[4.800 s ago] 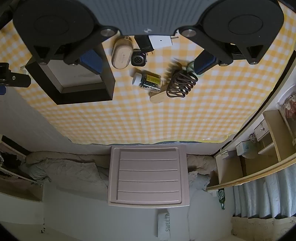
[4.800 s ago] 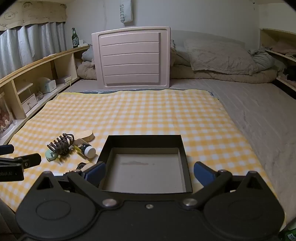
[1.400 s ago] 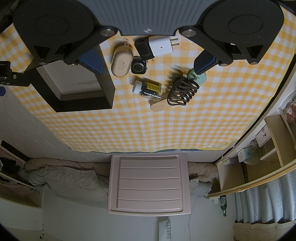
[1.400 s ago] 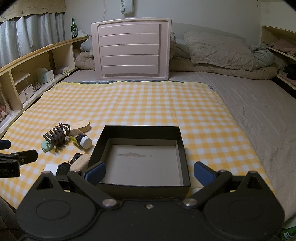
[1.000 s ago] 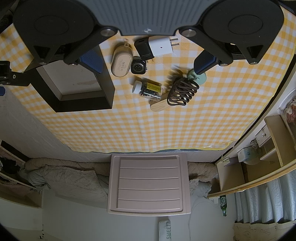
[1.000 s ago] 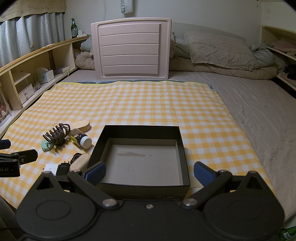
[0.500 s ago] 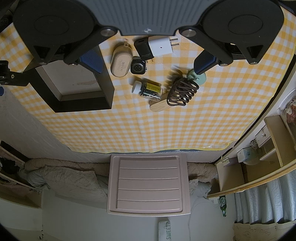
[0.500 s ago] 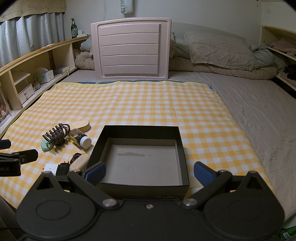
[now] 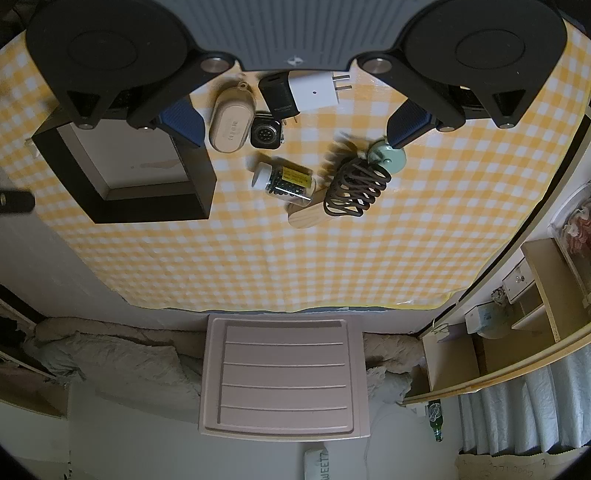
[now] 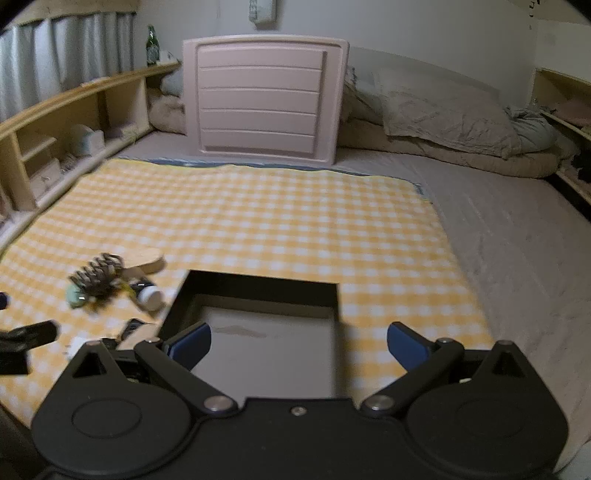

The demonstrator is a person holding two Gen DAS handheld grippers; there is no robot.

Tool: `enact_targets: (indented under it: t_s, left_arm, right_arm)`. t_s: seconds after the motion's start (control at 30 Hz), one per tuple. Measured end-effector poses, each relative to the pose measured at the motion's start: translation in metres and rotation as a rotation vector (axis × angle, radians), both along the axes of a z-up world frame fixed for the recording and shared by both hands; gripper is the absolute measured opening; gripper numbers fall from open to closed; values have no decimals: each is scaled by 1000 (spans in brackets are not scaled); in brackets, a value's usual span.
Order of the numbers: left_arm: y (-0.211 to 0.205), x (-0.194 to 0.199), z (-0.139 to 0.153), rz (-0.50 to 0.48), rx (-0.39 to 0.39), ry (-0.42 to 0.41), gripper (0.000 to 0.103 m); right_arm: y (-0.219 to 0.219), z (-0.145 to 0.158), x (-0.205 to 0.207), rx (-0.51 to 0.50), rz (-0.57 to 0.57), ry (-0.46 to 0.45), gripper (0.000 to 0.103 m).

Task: Organize rigid objects
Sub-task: 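Move the left tool to the white charger and close on it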

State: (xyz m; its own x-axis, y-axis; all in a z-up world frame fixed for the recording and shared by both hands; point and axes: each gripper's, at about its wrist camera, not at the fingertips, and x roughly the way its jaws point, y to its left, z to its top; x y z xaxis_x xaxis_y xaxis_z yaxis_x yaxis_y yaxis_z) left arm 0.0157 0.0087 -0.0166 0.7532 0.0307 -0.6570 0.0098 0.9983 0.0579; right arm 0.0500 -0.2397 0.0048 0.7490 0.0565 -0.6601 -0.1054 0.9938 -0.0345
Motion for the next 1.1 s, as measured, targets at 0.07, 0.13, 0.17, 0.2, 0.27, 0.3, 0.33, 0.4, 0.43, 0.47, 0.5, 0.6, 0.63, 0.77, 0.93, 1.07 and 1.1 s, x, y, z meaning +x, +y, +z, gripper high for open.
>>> enact_targets:
  t_s: [0.07, 0.13, 0.17, 0.2, 0.27, 0.3, 0.33, 0.4, 0.43, 0.47, 0.5, 0.6, 0.63, 0.77, 0.93, 1.07, 1.1]
  left_arm:
    - [0, 1, -1, 2, 5, 2, 103]
    - [1, 2, -2, 4, 3, 3, 103]
    - [1, 2, -2, 2, -1, 2, 103]
    - [1, 2, -2, 0, -10, 1, 103]
    - [1, 3, -2, -4, -21, -3, 103]
    - [1, 4, -3, -5, -23, -3, 103]
    - [0, 4, -3, -8, -24, -1, 103]
    - [-1, 6, -5, -12, -26, 3, 103]
    - [-2, 7, -5, -11, -26, 4, 103]
    - [-2, 8, -6, -9, -26, 6, 103]
    - [-2, 8, -7, -8, -26, 8, 103]
    - [-2, 11, -9, -7, -30, 14, 103]
    - [-1, 10, -9, -11, -36, 8, 103]
    - [1, 10, -9, -38, -61, -12, 103]
    - [2, 13, -12, -33, -68, 12, 103]
    - [3, 15, -14, -37, -75, 30, 103]
    - [3, 15, -15, -40, -75, 34, 103]
  right_arm:
    - [-4, 0, 14, -4, 9, 27, 103]
    - [-8, -2, 32, 9, 10, 69, 103]
    - [-12, -5, 41, 23, 6, 88, 103]
    - [-16, -8, 51, 37, 0, 106, 103]
    - [-20, -15, 66, 58, -18, 129, 101]
    - [-22, -20, 74, 64, -26, 146, 97]
    - [-24, -26, 84, 67, -34, 171, 92]
    - [-29, -41, 98, 74, -53, 220, 83]
    - [-30, -48, 103, 81, -57, 245, 76]
    - [-33, -55, 108, 96, -55, 271, 72]
    - [-35, -64, 113, 114, -53, 306, 64]
    - [-40, -86, 121, 134, -58, 399, 54]
    - [-41, -93, 123, 130, -56, 426, 50]
    - [-39, -110, 124, 102, -32, 509, 38]
    - [-39, -116, 111, 88, -36, 546, 38]
    - [-38, -122, 99, 76, -22, 565, 25]
    - [-38, -125, 97, 81, -24, 565, 16]
